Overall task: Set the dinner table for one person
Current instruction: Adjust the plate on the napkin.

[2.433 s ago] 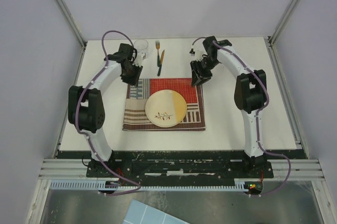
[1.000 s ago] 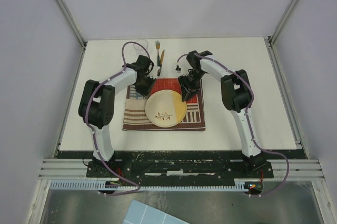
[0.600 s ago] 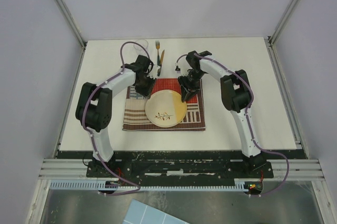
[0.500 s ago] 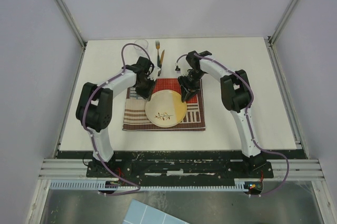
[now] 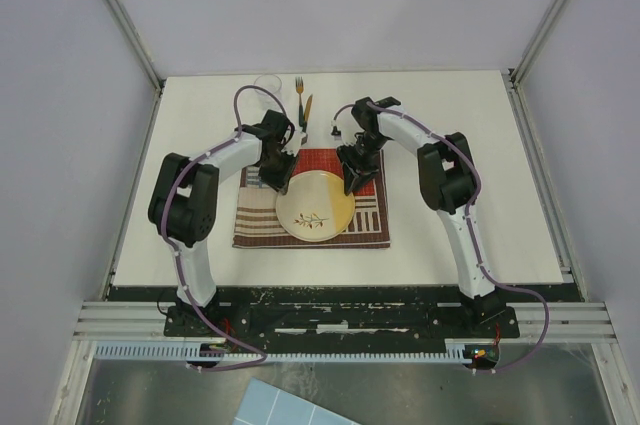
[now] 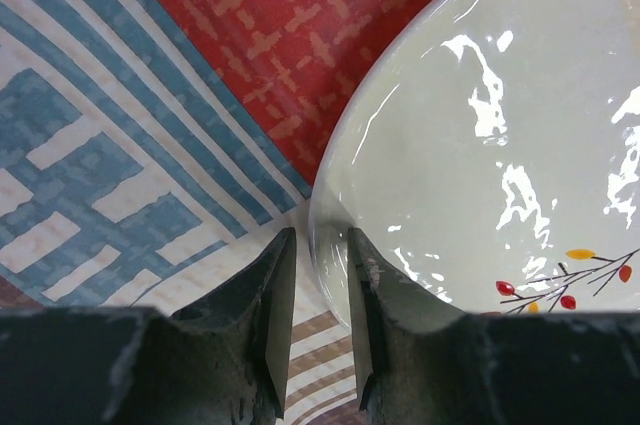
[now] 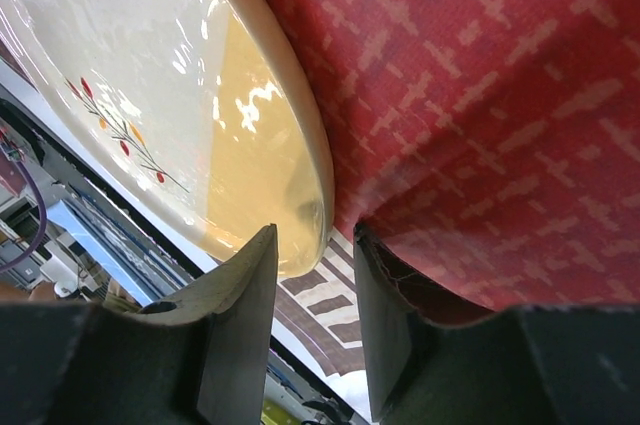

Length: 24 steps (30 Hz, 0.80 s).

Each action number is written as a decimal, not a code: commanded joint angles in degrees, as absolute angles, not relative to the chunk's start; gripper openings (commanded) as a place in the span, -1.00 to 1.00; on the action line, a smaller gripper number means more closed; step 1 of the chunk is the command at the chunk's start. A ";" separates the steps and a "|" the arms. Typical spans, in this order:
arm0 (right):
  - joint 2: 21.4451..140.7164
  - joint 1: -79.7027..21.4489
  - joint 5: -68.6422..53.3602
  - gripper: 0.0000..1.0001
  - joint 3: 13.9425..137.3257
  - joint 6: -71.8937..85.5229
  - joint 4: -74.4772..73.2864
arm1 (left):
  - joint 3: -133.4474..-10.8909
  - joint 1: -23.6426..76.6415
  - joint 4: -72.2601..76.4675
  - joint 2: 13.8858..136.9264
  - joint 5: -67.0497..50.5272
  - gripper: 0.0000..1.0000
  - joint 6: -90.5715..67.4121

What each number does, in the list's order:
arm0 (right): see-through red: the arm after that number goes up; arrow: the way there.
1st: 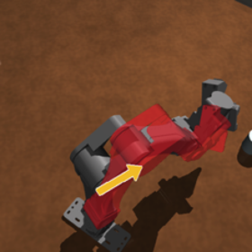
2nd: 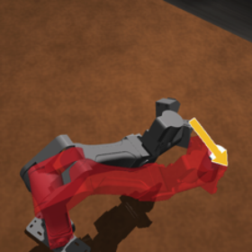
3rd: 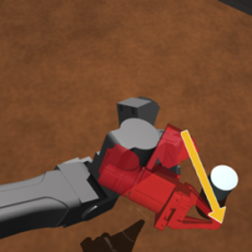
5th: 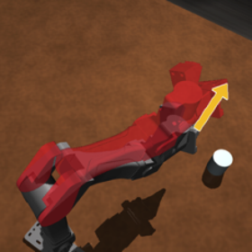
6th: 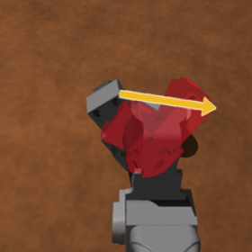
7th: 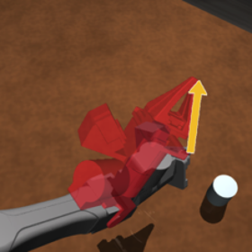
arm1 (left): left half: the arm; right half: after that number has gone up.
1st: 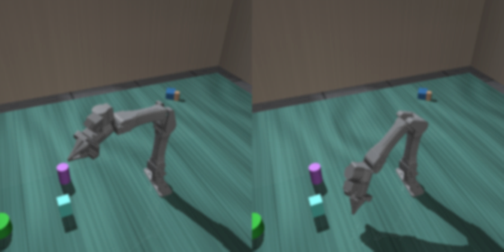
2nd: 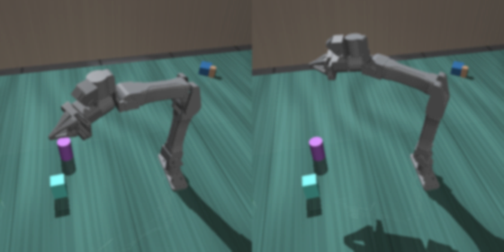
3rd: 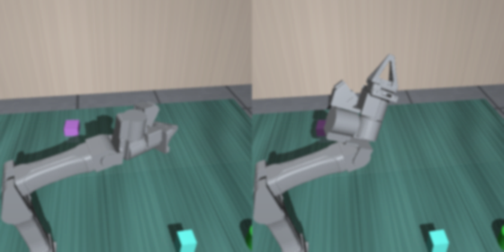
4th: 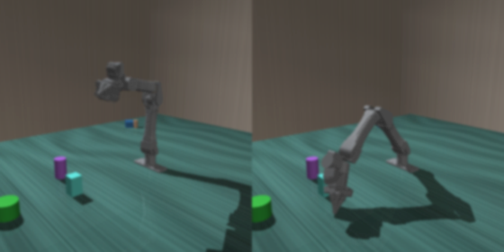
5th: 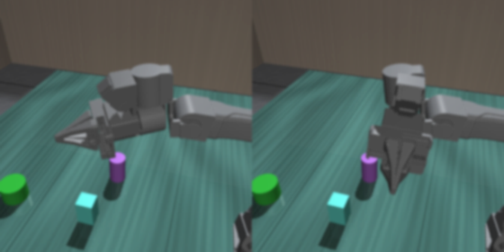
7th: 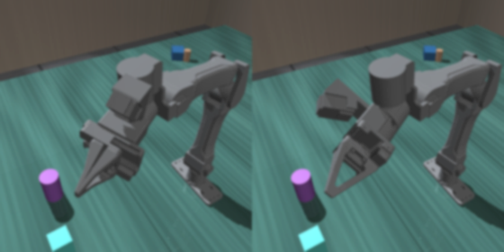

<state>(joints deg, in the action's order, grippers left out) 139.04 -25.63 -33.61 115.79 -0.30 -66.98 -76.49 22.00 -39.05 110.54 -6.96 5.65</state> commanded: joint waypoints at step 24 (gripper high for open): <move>136.39 -27.72 -34.99 -0.96 117.90 -3.90 -69.79 | -83.57 23.29 -39.66 117.02 -9.65 -0.94 5.75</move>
